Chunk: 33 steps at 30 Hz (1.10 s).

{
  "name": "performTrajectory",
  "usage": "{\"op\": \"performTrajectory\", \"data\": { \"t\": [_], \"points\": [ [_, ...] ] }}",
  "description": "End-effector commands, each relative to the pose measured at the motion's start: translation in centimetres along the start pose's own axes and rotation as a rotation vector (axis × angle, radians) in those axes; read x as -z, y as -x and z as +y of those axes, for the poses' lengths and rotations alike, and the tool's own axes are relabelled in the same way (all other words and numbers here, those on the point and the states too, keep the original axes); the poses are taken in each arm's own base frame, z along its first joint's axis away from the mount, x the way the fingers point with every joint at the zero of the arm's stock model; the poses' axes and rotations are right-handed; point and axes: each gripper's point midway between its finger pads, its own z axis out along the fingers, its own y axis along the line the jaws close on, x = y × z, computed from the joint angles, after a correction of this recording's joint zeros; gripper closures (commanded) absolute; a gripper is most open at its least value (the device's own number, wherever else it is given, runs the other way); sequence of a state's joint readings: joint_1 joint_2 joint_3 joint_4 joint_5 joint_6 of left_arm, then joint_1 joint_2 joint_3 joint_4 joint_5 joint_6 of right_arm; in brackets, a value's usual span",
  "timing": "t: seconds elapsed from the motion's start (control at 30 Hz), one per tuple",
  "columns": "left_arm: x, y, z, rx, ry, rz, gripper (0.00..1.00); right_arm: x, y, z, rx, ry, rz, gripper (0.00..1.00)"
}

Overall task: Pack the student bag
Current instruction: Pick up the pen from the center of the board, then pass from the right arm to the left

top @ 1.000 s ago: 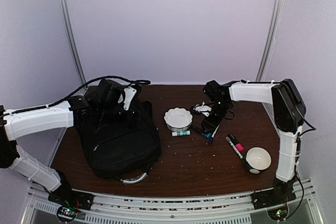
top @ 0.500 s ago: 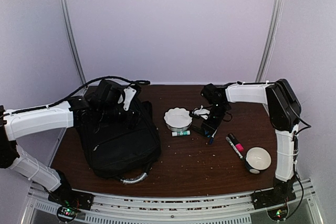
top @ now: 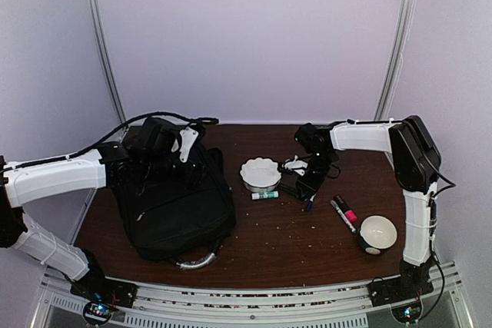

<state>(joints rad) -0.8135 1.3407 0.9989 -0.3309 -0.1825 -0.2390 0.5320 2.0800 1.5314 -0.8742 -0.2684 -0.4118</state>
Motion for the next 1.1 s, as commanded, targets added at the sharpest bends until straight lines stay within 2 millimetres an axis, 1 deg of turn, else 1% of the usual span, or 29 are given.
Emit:
{"op": "performTrajectory", "data": {
  "t": [0.0, 0.17, 0.27, 0.37, 0.47, 0.57, 0.67, 0.73, 0.9, 1.07],
  "points": [
    [0.8, 1.8, -1.0, 0.001, -0.040, -0.091, 0.31, 0.5, -0.7, 0.6, -0.011, 0.012, 0.024, 0.79],
    [0.5, 2.8, -2.1, -0.061, -0.060, -0.105, 0.31, 2.8, -1.8, 1.5, -0.013, 0.013, 0.012, 0.83],
    [0.5, 3.6, -3.1, -0.114, -0.079, -0.127, 0.31, 4.1, -2.8, 2.4, -0.021, 0.026, 0.006, 0.84],
    [0.7, 4.4, -5.0, -0.208, -0.110, -0.179, 0.31, 5.1, -3.9, 3.7, -0.031, 0.060, 0.001, 0.85],
    [1.5, 4.8, -8.0, -0.378, -0.142, -0.288, 0.31, 6.0, -4.1, 5.0, -0.041, 0.105, -0.022, 0.84],
    [2.4, 4.0, -12.0, -0.593, -0.171, -0.380, 0.32, 7.0, -3.6, 6.5, -0.051, 0.191, -0.051, 0.84],
    [2.2, 3.2, -14.4, -0.755, -0.188, -0.396, 0.32, 8.1, -2.7, 8.1, -0.058, 0.278, -0.083, 0.85],
    [1.9, 2.7, -15.7, -0.848, -0.207, -0.394, 0.33, 8.8, -2.1, 9.5, -0.053, 0.345, -0.108, 0.85],
    [0.5, 2.0, -17.6, -0.965, -0.233, -0.390, 0.36, 9.7, -1.6, 12.7, 0.003, 0.454, -0.120, 0.85],
    [-1.5, 1.6, -18.9, -1.029, -0.255, -0.358, 0.41, 10.5, -1.6, 15.0, 0.063, 0.511, -0.119, 0.85]
  ]
}}
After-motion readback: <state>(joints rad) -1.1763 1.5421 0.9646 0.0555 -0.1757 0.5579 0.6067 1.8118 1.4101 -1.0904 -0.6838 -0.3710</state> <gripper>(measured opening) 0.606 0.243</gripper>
